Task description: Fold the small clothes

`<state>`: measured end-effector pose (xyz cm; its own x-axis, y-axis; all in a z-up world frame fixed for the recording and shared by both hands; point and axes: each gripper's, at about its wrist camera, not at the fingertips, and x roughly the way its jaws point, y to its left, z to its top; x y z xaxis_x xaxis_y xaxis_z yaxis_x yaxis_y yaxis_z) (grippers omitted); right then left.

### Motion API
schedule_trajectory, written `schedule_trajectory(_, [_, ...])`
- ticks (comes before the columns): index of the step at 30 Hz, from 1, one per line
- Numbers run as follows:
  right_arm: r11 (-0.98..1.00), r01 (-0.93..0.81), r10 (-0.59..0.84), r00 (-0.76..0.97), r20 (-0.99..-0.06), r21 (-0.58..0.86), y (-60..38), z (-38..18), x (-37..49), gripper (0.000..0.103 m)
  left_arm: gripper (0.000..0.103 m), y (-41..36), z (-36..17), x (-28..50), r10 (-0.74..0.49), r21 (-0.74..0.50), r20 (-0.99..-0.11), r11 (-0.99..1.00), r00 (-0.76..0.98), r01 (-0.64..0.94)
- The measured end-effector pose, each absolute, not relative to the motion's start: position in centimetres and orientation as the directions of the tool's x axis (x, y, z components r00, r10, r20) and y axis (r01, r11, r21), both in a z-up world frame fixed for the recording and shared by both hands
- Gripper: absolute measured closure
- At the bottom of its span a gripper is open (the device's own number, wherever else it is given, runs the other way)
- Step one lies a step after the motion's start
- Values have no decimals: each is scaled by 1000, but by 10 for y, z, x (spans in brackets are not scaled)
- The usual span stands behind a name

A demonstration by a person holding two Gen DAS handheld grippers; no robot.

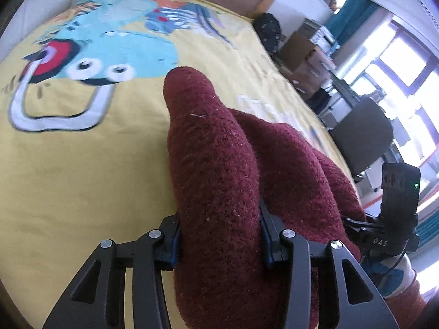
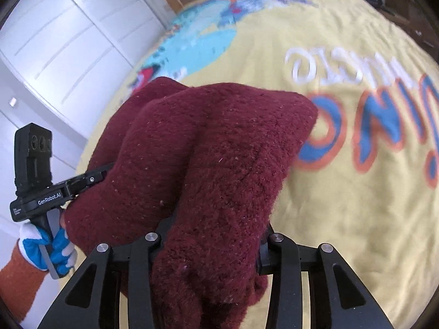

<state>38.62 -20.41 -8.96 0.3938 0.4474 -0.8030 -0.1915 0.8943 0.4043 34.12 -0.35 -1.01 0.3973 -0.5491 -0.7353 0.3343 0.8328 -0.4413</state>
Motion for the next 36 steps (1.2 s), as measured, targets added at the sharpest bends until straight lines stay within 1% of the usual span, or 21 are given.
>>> schedule_trajectory(2, [904,-171,427,376,-822,391,-206,-102,385,57,61,4,-27,337,-501,-402,-775,861,385,312])
schedule_trajectory(3, [903,-161,429,376,-821,398,-210,-106,382,53,59,6,-39,335,-452,-358,-808,886,376,295])
schedule_trajectory(4, [901,-145,432,383,-817,408,-219,-108,377,51,56,8,-47,331,-423,-330,-825,899,376,288])
schedule_trajectory(7, [905,-124,422,401,-813,408,-235,-106,366,42,52,22,-50,317,-419,-326,-815,902,400,282])
schedule_trajectory(9, [909,-110,411,410,-814,403,-247,-105,353,41,52,17,-45,311,-396,-289,-820,909,413,300])
schedule_trajectory(12, [914,-76,392,416,-820,398,-271,-109,335,40,52,1,-41,306,-341,-195,-832,918,438,345])
schedule_trajectory(13, [915,-65,388,419,-821,399,-271,-110,341,40,52,-1,-43,307,-336,-188,-833,919,440,347])
schedule_trajectory(17, [933,-55,343,434,-833,356,-268,-103,335,40,52,-2,-48,313,-332,-210,-836,929,437,305])
schedule_trajectory(18, [937,-52,333,437,-836,346,-257,-104,346,40,52,-3,-47,314,-329,-216,-837,933,437,289])
schedule_trajectory(23, [943,-21,304,468,-830,333,-254,-92,342,40,53,-2,-32,309,-315,-214,-833,942,455,260])
schedule_trajectory(27, [950,1,273,483,-832,312,-257,-81,330,40,53,5,-18,292,-298,-201,-829,949,473,244])
schedule_trajectory(31, [955,20,246,501,-830,295,-258,-67,314,40,53,15,-8,276,-300,-219,-823,951,482,218])
schedule_trajectory(36, [965,13,216,524,-824,261,-253,-45,284,40,53,24,11,247,-295,-213,-813,953,502,216])
